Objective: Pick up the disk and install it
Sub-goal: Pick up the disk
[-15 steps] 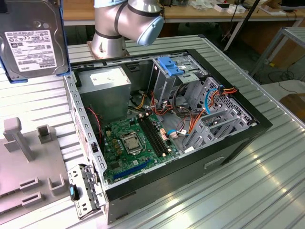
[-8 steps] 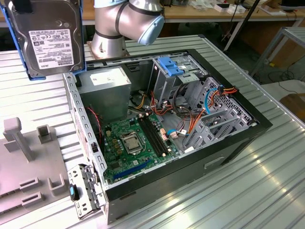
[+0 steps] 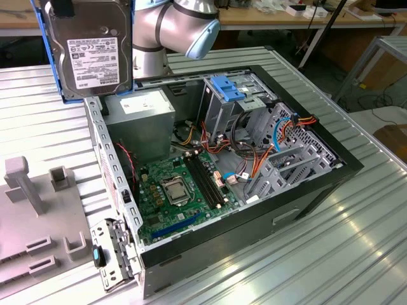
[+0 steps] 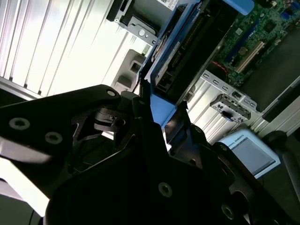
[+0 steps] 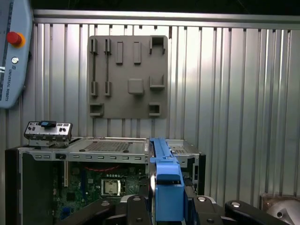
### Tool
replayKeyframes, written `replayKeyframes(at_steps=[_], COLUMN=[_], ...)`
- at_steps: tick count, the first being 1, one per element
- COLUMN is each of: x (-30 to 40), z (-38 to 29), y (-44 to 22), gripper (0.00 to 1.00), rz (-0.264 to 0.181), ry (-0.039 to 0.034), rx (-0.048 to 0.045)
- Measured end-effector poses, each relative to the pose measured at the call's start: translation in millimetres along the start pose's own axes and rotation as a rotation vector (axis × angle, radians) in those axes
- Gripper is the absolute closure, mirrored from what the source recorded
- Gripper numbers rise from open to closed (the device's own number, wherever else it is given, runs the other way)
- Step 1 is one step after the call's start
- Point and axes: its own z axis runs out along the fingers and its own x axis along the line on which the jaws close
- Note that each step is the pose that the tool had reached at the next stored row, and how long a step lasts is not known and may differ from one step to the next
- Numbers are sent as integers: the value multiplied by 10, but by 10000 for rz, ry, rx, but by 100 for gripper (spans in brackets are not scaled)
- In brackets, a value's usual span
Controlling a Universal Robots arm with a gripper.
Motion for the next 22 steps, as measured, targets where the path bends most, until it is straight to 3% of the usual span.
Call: replayKeyframes(at_steps=[10,15,19,22], x=[13,95,109,193], z=[12,23,51,70], y=[-359,-470,-759,-822], gripper=[63,63,63,63], rz=[0,1,-1,1], ry=[-2,-3,-1,-1], rx=[0,2,1,0])
